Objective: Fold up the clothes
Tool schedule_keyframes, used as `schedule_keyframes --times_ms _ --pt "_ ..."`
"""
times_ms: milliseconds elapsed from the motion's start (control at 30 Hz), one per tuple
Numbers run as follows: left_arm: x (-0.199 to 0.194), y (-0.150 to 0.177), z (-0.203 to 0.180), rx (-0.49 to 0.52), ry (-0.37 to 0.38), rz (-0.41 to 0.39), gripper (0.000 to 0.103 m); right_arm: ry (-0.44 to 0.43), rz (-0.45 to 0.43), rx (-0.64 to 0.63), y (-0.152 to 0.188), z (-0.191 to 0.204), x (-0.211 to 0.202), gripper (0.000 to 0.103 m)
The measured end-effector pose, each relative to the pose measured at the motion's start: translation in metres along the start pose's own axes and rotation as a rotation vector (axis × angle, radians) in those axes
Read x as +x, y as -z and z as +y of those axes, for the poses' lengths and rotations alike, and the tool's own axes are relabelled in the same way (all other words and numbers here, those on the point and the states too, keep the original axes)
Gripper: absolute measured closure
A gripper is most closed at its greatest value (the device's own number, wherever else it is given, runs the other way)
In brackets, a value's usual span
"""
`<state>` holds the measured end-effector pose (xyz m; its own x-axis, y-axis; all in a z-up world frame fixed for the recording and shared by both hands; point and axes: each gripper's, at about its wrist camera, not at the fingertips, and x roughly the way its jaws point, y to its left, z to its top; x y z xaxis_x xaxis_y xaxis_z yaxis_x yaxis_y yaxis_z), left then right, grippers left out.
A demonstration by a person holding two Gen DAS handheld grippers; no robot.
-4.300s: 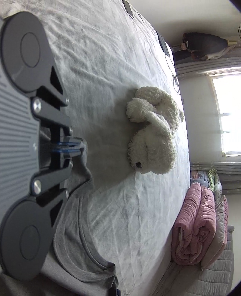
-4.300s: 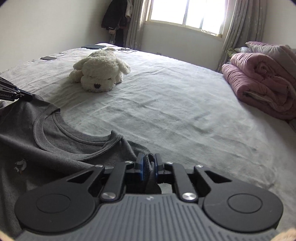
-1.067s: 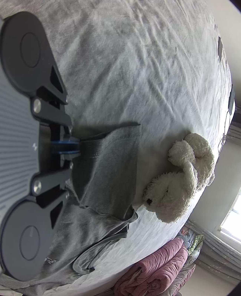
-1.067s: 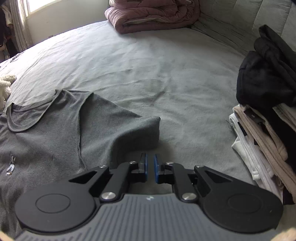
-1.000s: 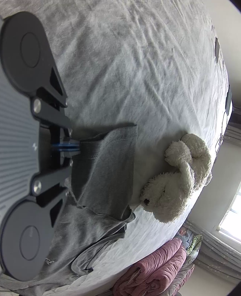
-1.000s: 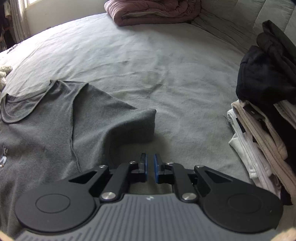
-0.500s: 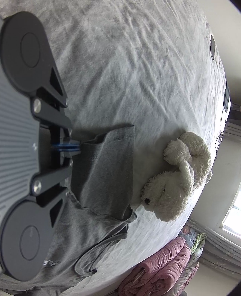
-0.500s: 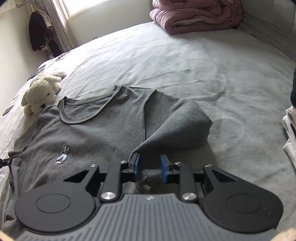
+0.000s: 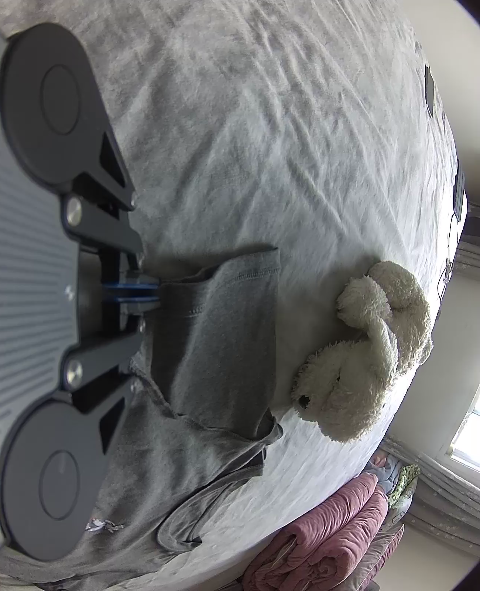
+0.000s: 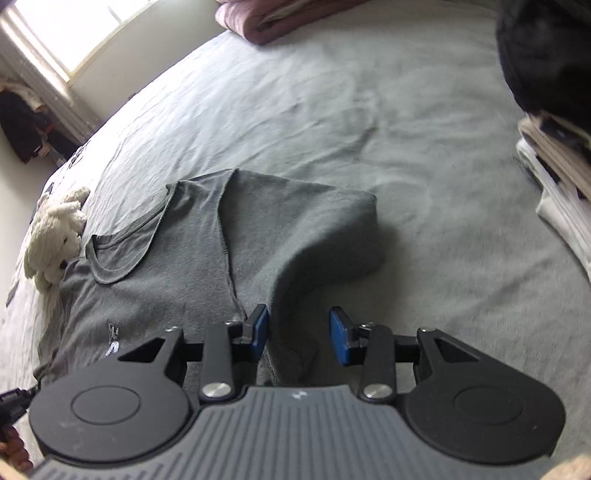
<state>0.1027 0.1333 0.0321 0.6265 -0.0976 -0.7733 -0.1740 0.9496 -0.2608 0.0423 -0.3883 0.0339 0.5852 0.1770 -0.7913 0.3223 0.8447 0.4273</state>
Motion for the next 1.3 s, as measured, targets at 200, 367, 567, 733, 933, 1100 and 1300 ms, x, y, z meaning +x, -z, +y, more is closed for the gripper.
schedule_keyframes --times_ms 200,367,567,733,933,1100,1300 --pt "0.001 0.001 -0.001 0.004 -0.008 0.005 0.101 -0.076 0.113 0.126 0.008 -0.017 0.002 0.056" --pt "0.001 0.002 -0.004 0.016 -0.015 0.002 0.100 -0.169 0.121 0.169 0.011 -0.010 0.011 0.055" --pt "0.001 0.001 -0.003 0.008 -0.008 0.007 0.100 -0.245 0.123 0.247 0.014 -0.009 0.007 0.055" --pt "0.001 0.001 -0.004 0.010 -0.010 0.007 0.100 -0.328 0.005 0.388 0.018 -0.012 -0.011 0.055" --pt "0.002 0.002 -0.006 0.022 -0.017 0.005 0.100 -0.381 -0.001 0.327 0.028 0.015 -0.014 0.055" --pt "0.002 0.002 -0.006 0.028 -0.021 0.003 0.100 -0.263 -0.071 0.215 0.030 0.025 -0.013 0.054" --pt "0.001 0.002 -0.006 0.025 -0.017 0.005 0.100 -0.174 -0.177 0.234 0.025 0.012 -0.011 0.055"
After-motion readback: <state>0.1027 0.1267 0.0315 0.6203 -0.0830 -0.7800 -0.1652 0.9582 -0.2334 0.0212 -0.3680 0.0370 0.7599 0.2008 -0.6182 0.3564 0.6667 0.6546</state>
